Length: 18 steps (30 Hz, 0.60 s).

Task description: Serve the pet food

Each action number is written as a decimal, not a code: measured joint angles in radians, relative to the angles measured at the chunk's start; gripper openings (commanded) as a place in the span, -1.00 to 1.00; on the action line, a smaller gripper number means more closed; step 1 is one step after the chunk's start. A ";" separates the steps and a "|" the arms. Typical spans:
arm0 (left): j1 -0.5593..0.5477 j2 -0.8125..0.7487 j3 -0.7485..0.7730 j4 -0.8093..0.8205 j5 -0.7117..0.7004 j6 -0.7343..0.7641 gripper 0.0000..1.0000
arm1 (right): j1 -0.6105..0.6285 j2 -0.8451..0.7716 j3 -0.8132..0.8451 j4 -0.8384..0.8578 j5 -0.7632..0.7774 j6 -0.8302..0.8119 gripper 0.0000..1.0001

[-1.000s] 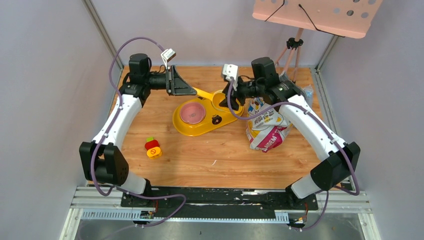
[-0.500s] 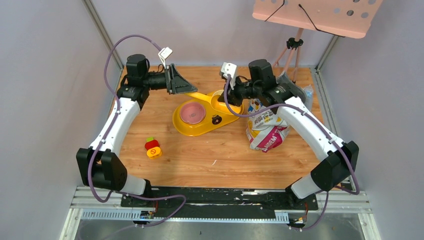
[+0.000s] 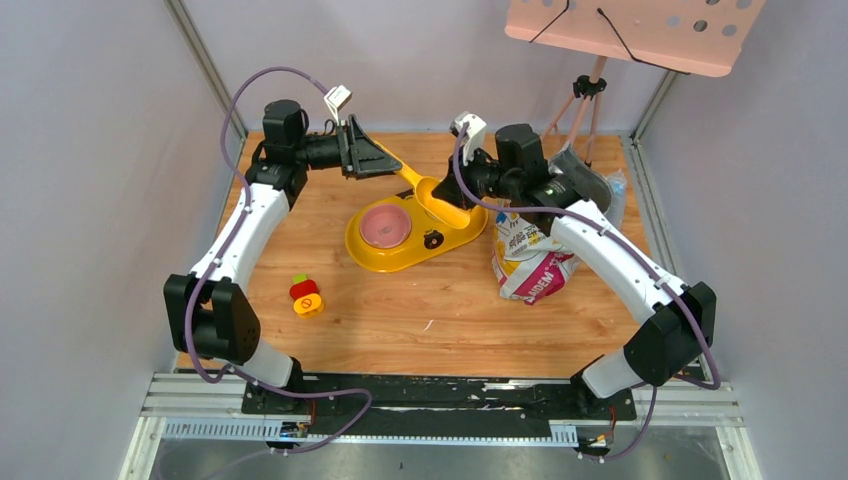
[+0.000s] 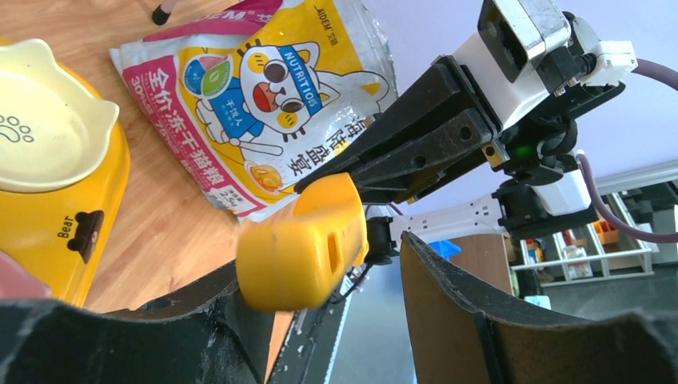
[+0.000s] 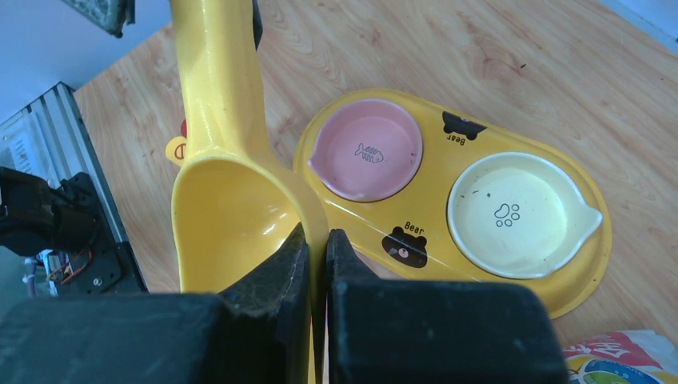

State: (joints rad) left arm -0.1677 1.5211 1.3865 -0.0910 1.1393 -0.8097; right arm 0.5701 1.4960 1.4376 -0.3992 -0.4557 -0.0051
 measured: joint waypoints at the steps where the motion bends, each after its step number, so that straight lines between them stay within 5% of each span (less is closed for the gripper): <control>1: 0.000 0.004 0.005 0.000 0.001 -0.006 0.21 | 0.000 0.000 0.000 0.007 0.007 0.010 -1.00; 15: -0.009 0.012 0.015 0.006 0.015 -0.027 -0.12 | 0.070 0.004 0.001 0.042 0.051 -0.019 -1.00; 18: -0.007 0.014 0.015 0.005 0.019 -0.031 0.02 | 0.074 0.004 0.001 0.045 0.064 -0.026 -1.00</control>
State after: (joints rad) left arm -0.1749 1.5352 1.4017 -0.0860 1.1587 -0.8406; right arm 0.6445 1.4998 1.4387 -0.3542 -0.3916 -0.0315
